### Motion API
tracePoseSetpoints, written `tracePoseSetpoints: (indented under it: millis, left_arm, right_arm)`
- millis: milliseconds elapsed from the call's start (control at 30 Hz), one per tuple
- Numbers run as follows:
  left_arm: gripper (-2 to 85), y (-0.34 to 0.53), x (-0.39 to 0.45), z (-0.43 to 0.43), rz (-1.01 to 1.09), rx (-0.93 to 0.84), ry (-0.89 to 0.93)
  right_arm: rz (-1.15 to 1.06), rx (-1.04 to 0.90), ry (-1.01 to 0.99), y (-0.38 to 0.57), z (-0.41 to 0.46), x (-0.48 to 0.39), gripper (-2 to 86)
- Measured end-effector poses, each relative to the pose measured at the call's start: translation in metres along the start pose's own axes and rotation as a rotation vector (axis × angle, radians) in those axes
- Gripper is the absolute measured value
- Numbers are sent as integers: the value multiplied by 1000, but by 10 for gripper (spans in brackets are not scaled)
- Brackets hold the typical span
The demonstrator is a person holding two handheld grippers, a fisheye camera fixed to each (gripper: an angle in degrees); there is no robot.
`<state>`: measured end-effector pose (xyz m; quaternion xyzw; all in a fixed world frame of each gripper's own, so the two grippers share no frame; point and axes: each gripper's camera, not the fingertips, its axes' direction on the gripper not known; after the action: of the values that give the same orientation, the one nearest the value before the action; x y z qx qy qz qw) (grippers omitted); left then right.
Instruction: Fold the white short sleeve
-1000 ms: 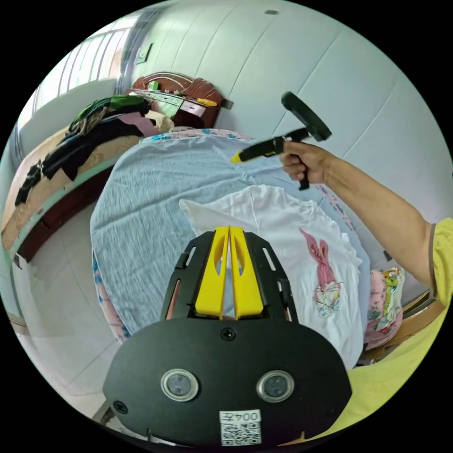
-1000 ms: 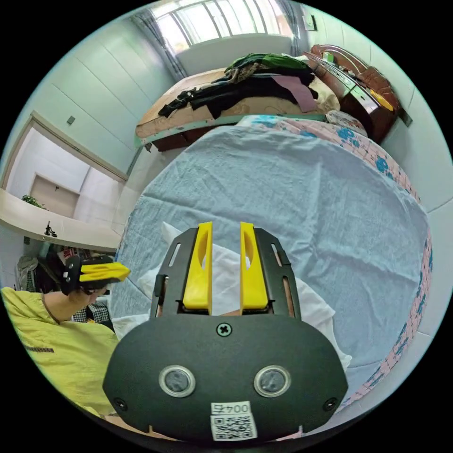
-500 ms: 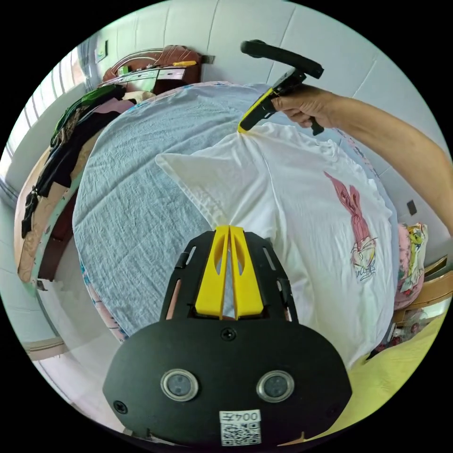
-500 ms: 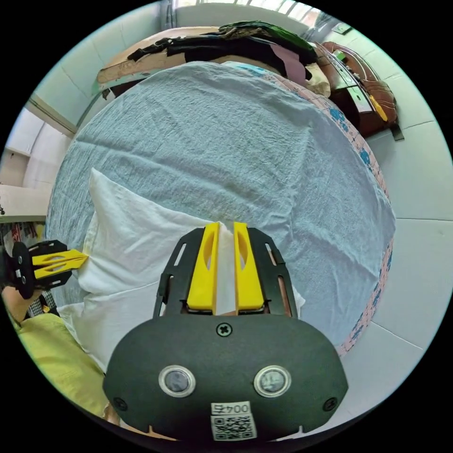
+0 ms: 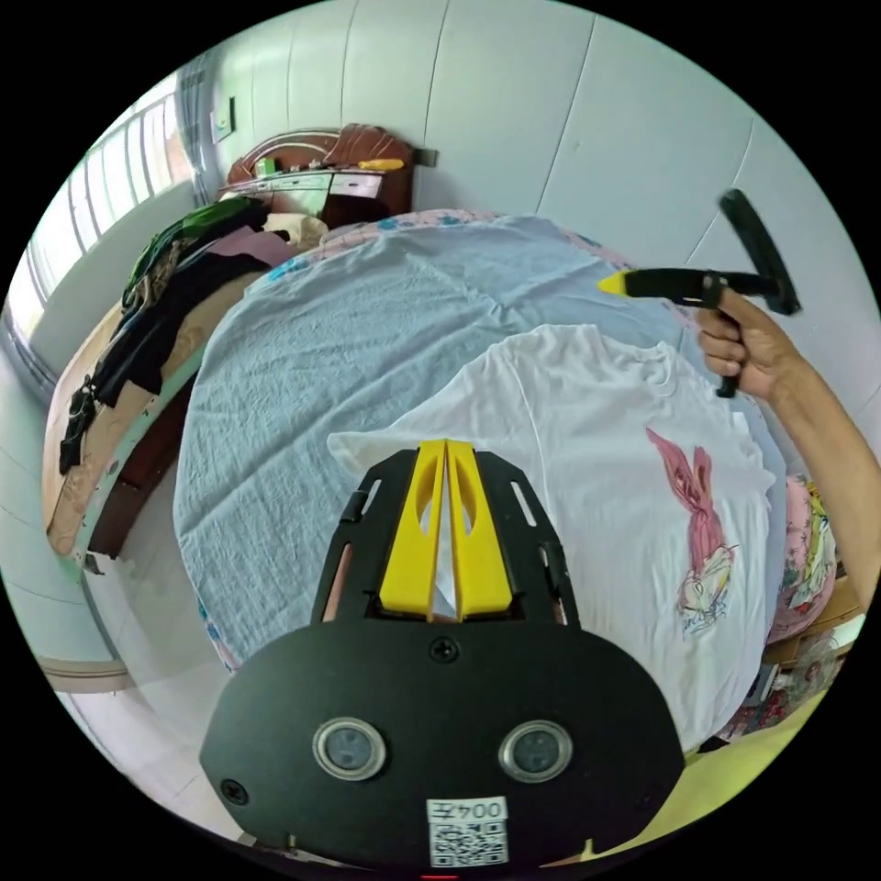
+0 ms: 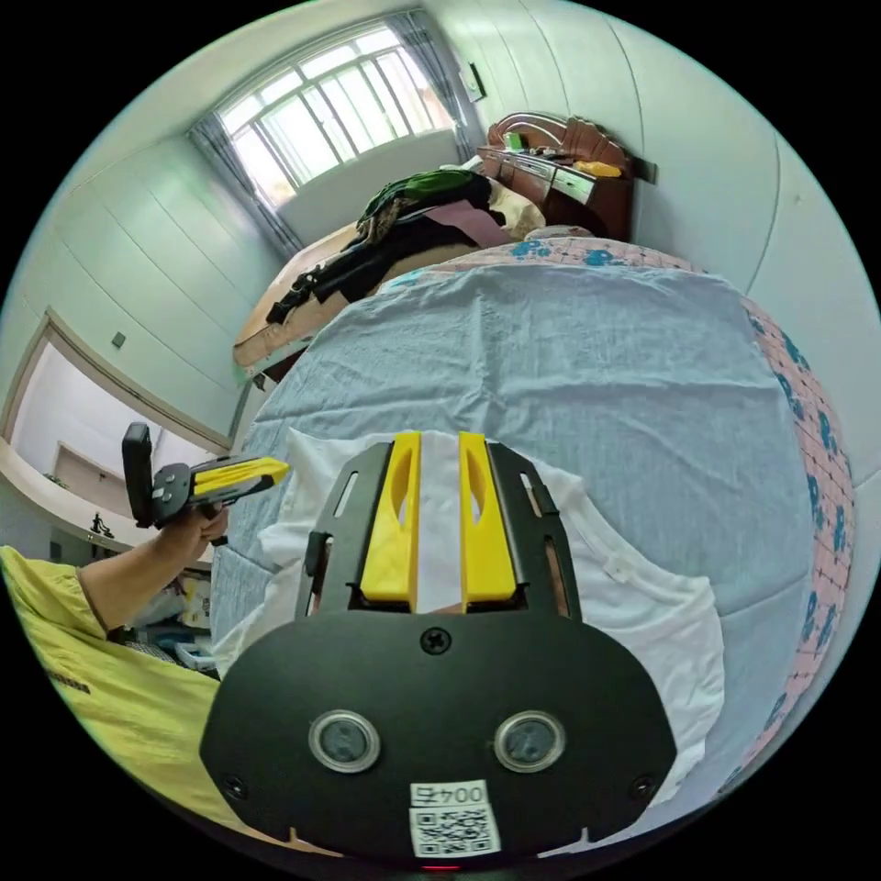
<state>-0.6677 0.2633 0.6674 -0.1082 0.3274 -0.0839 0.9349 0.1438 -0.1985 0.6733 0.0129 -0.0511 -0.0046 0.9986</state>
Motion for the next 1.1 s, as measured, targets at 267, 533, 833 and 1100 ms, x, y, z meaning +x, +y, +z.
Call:
tracePoseSetpoints:
  millis: [267,533,833,1100]
  left_arm:
    - [2,21,-12,-44,-46,36,55]
    - [2,146,14,-131,-75,66,128]
    - [9,297,30,-201,-155,24,175]
    - [19,395,58,-226,-29,-107,210]
  right_arm:
    - [401,22,186,246,-101,93,65]
    - [786,91,166,440,-154,115,76]
    - [543,45,379,448,-179,75,-3]
    - [472,93,230,544,-209,-62,-7]
